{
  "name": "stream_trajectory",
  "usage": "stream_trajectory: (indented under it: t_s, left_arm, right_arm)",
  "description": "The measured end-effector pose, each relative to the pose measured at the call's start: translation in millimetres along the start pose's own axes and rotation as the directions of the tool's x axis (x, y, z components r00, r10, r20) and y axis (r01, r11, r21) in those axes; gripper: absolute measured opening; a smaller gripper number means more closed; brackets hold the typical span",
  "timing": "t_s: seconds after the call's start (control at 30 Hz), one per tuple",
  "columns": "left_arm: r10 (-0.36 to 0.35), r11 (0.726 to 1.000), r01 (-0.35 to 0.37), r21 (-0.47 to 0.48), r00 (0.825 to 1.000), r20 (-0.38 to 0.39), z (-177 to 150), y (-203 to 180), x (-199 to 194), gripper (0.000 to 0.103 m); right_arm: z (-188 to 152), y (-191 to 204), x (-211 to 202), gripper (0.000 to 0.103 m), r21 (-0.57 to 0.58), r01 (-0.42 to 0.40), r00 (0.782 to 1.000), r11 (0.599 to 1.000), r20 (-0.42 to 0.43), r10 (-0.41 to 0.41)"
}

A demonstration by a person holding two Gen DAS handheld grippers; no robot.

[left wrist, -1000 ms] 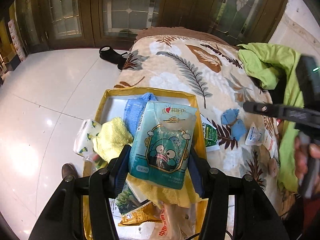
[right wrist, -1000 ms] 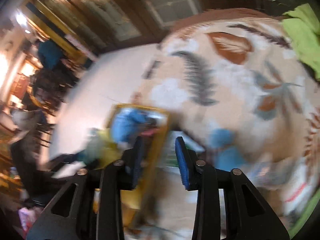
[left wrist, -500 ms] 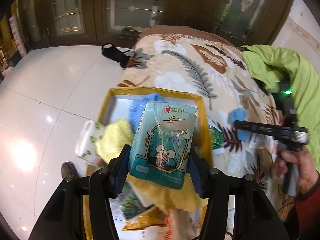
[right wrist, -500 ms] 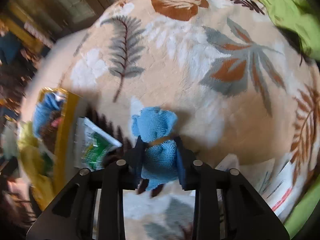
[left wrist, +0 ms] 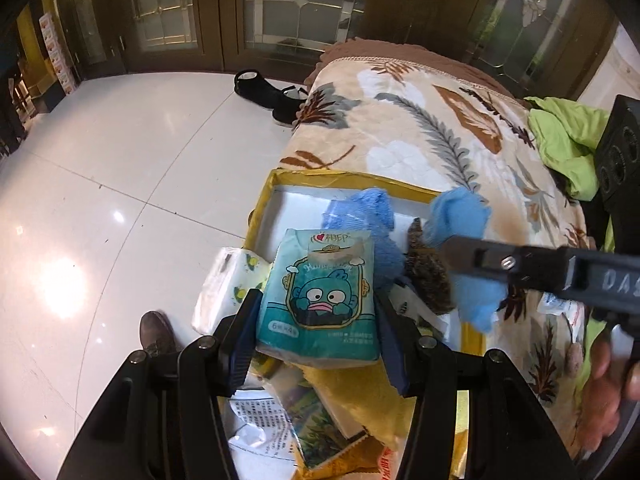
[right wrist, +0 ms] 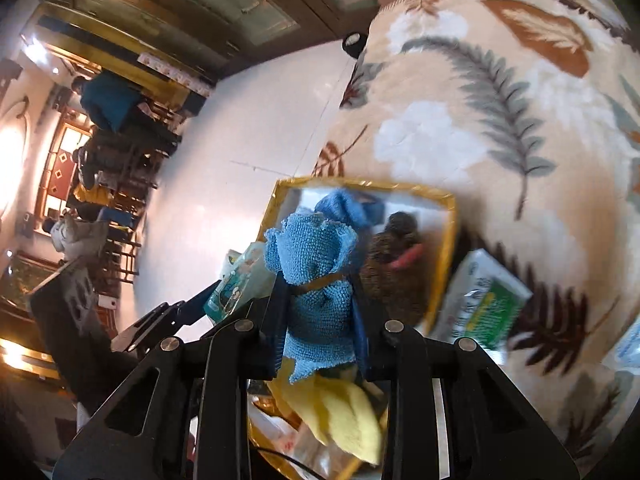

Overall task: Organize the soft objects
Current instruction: 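Carry the blue cloth and teal packet into the tray and open both grippers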

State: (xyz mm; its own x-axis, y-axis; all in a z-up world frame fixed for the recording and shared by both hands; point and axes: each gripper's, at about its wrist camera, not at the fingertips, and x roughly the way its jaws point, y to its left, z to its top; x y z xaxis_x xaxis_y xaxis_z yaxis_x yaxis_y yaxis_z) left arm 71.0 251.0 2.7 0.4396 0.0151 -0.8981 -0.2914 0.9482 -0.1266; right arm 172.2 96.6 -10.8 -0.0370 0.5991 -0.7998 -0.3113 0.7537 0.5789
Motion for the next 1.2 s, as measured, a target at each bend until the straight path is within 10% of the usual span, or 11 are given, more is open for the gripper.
stream_trajectory:
  t_s: [0.43, 1.2]
  left_arm:
    - [-0.03, 0.999, 0.029, -0.041, 1.0, -0.001, -7.7, 8.0, 5.9, 0.064]
    - [0.04, 0.994, -0.061, 0.088, 0.974, 0.224, -40.8, -72.7, -59.8, 0.066]
  right_arm:
    - [-12.6, 1.4, 37.9, 0.044, -0.031, 0.057, 0.997, 0.998, -0.051, -0.058]
    - [-81.3, -6.6, -98.3, 0.049, -0.062, 0.03, 0.985, 0.998, 0.173, -0.019]
